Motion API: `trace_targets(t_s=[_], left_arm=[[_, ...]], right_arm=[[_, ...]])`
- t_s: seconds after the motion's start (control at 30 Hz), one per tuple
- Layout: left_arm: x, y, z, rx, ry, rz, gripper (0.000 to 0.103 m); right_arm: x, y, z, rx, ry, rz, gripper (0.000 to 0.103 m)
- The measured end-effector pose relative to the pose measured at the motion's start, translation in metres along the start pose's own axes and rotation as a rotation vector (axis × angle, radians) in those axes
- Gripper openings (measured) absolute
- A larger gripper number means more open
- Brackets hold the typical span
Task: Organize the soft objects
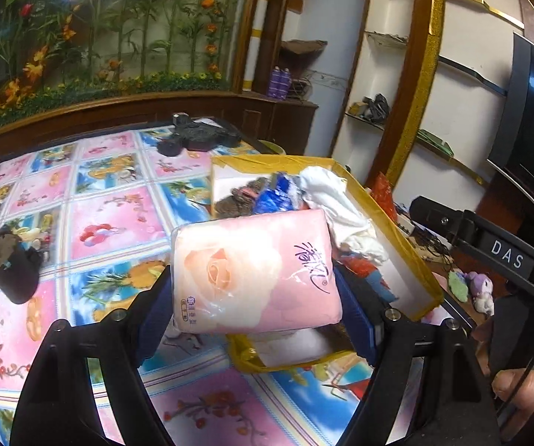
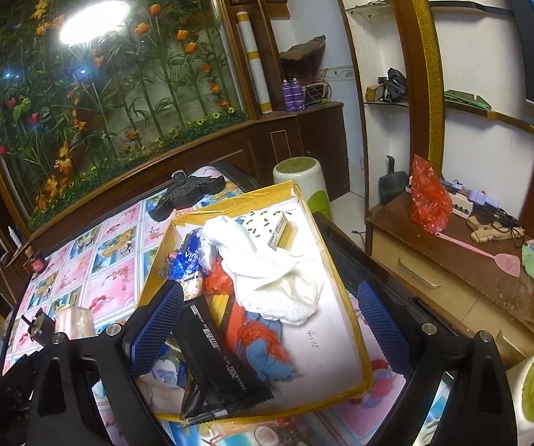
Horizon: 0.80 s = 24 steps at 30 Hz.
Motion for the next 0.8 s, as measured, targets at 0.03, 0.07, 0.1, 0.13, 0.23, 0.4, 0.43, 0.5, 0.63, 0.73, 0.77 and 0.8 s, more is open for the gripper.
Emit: trace_targets(t_s=[0.03,0.07,0.1,0.13,0.23,0.4,0.43,0.5,0.63,0.73,0.77,0.8], left_arm=[[-0.001,0.001,0.002,-0.010,-0.004,-0.006,0.080],[-0.002,0.001,0.003,-0.016,-0.006,-0.014,0.080],[-0.004,0.003,0.002,-0.019,-0.010,-0.023,0.080],[-0.007,0.004,0.001,-0.018,-0.011,-0.038,0.080],[-0.013,0.013,-0.007,0.011,-0.024,-0.073,0.080],[-0.016,0.018,-0.007,0.037,-0.032,-0.090,0.080],[-0.015,0.017,-0.004,0.027,-0.037,-0.092,0.080],[-0.014,0.014,0.001,0.003,-0.054,-0.098,0.080],[-0.009,0.012,0.006,0.001,-0.069,-0.074,0.080],[-0.006,0.009,0.014,-0.005,-0.055,-0.049,0.080],[-0.004,0.007,0.017,-0.017,-0.057,-0.035,0.081],[-0.003,0.006,0.019,-0.030,-0.051,-0.028,0.081]], right_arm=[[0.000,0.000,-0.001,0.006,0.016,0.003,0.096],[0.000,0.001,-0.003,0.013,0.024,0.007,0.096],[0.001,0.002,-0.003,0.018,0.029,0.008,0.096],[0.000,0.001,-0.003,0.017,0.035,0.007,0.096],[-0.005,0.005,0.001,0.009,0.054,-0.012,0.096],[-0.010,0.018,0.011,0.029,0.065,-0.019,0.096],[-0.011,0.019,0.013,0.029,0.065,-0.018,0.096],[-0.012,0.020,0.020,0.020,0.068,-0.012,0.096],[-0.008,0.026,0.027,0.011,0.041,0.006,0.096],[0.001,0.029,0.030,0.023,0.015,0.063,0.096],[0.003,0.029,0.031,0.020,0.008,0.080,0.096],[0.006,0.028,0.032,0.013,-0.001,0.097,0.096]])
Point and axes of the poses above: each gripper's, at about its wrist camera, not at the fingertips, and z roughly against the way its jaws point, x to its left, y to its underside, the point moved 9 cm from there along -z, roughly the way its jaws point, and after that the axes turned 4 degrees about -x, right-handed, at the moved point
